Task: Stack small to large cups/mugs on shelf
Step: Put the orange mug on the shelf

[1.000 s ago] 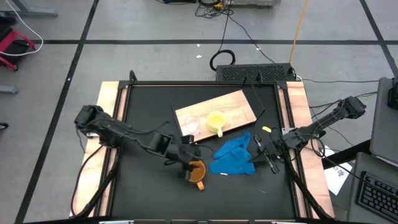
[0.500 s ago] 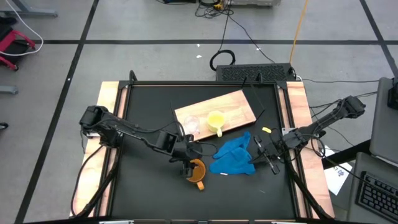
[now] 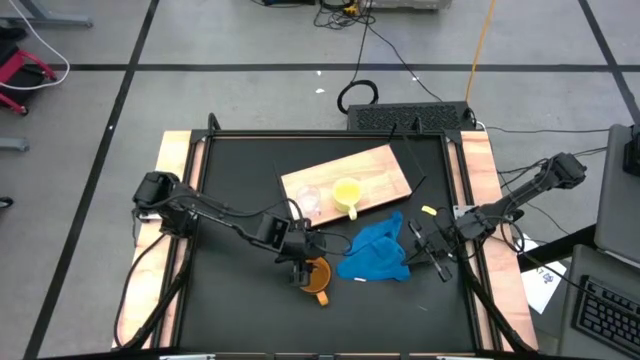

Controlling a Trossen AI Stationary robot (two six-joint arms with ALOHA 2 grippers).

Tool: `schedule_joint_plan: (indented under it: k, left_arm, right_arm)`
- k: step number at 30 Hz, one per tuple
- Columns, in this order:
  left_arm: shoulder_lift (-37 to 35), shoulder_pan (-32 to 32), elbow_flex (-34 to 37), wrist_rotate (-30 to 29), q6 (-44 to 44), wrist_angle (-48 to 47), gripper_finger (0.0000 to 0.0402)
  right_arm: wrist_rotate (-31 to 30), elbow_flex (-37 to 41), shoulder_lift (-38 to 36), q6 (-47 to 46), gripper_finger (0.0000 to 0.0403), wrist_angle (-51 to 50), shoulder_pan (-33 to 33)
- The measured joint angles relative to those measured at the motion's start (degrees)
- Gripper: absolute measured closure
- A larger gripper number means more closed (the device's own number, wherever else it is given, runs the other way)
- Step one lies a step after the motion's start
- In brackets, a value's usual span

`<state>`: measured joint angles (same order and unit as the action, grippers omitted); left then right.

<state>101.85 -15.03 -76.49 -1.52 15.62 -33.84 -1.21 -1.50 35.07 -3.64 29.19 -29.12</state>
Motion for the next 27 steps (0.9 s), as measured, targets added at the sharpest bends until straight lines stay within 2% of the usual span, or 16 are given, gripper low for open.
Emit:
schedule_joint_plan:
  k: [17, 21, 27]
  left_arm:
    - [3.1, -0.04, 0.02, 1.57, -0.34, 0.47, 0.0189]
    - [3.1, -0.02, 0.02, 1.53, -0.42, 0.45, 0.0226]
    - [3.12, -0.04, 0.02, 1.58, -0.31, 0.45, 0.0322]
  right_arm:
    - [0.0, 0.0, 0.18, -0.08, 0.0403, 0.75, 0.0]
    - [-0.01, 0.0, 0.18, -0.09, 0.0403, 0.95, 0.0]
    - [0.0, 0.0, 0.2, -0.13, 0.0403, 1.0, 0.0]
